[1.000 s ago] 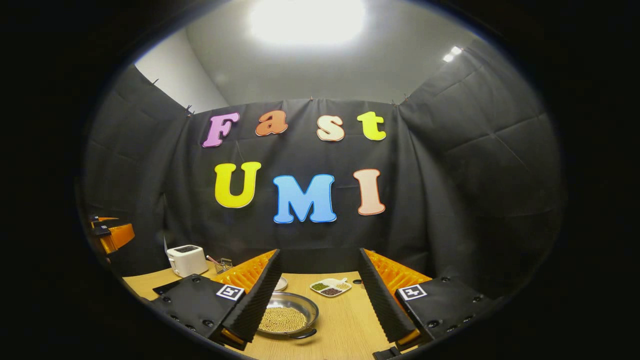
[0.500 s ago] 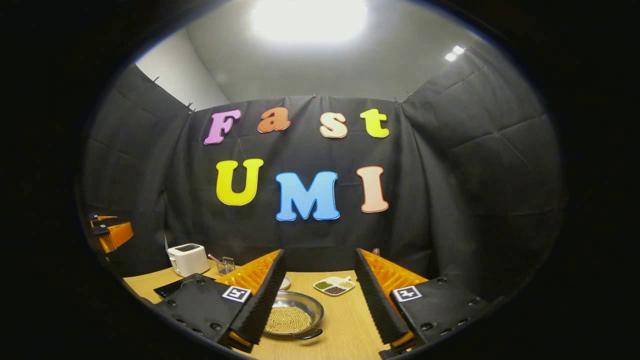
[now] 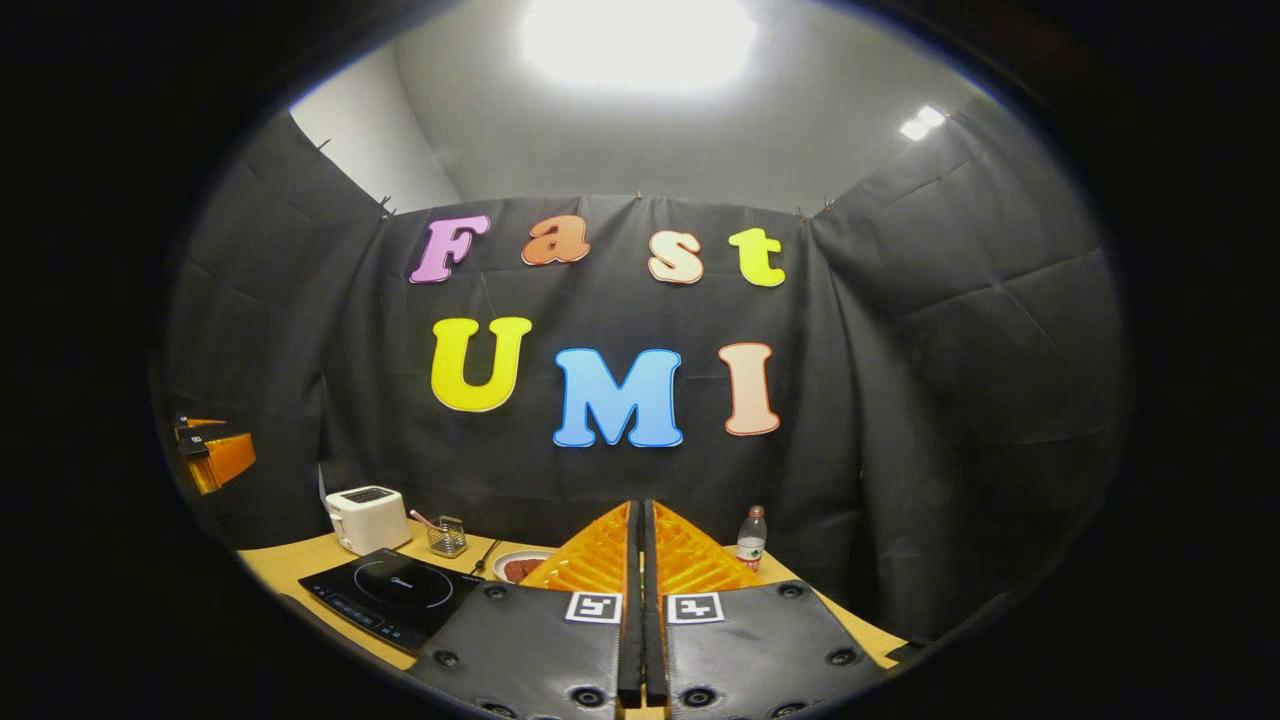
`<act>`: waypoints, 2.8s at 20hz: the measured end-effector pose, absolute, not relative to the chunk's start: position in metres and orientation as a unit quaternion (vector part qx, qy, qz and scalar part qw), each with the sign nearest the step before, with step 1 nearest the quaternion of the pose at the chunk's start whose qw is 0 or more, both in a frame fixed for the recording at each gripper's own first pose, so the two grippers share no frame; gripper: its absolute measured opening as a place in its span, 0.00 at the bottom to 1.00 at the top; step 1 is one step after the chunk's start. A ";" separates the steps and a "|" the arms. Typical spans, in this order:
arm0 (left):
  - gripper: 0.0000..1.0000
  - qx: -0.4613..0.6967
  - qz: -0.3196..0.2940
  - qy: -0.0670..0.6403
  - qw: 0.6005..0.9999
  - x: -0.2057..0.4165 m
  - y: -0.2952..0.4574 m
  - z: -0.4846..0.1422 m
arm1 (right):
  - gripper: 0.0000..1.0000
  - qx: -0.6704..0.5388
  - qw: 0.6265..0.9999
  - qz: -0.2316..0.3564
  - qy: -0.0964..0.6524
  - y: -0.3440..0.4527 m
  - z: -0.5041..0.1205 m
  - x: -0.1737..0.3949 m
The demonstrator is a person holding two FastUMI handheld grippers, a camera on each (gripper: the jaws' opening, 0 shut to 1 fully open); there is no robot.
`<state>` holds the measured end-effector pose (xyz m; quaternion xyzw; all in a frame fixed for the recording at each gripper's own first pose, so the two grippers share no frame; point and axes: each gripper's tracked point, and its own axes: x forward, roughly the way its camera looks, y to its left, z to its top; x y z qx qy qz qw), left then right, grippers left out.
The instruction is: First push the handle of the pot to place it horizontally, then grasp the pot with both hands and set it on the induction cooktop.
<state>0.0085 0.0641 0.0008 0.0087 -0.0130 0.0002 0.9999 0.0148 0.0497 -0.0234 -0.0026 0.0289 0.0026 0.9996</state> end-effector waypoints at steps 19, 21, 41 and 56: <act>0.76 0.011 0.034 -0.008 0.999 0.042 0.079 -0.013 | 0.02 -0.034 0.950 0.190 0.244 0.125 -0.179 0.011; 0.73 0.016 0.035 -0.012 0.999 0.052 0.069 -0.009 | 0.00 -0.039 0.940 0.209 0.268 0.126 -0.197 0.010; 0.73 0.040 0.045 0.035 0.998 0.092 0.007 -0.046 | 0.02 -0.061 0.835 0.245 0.488 0.079 -0.344 0.005; 0.74 0.043 0.047 0.045 0.997 0.112 -0.026 -0.059 | 0.02 -0.083 0.835 0.217 0.500 0.030 -0.353 0.029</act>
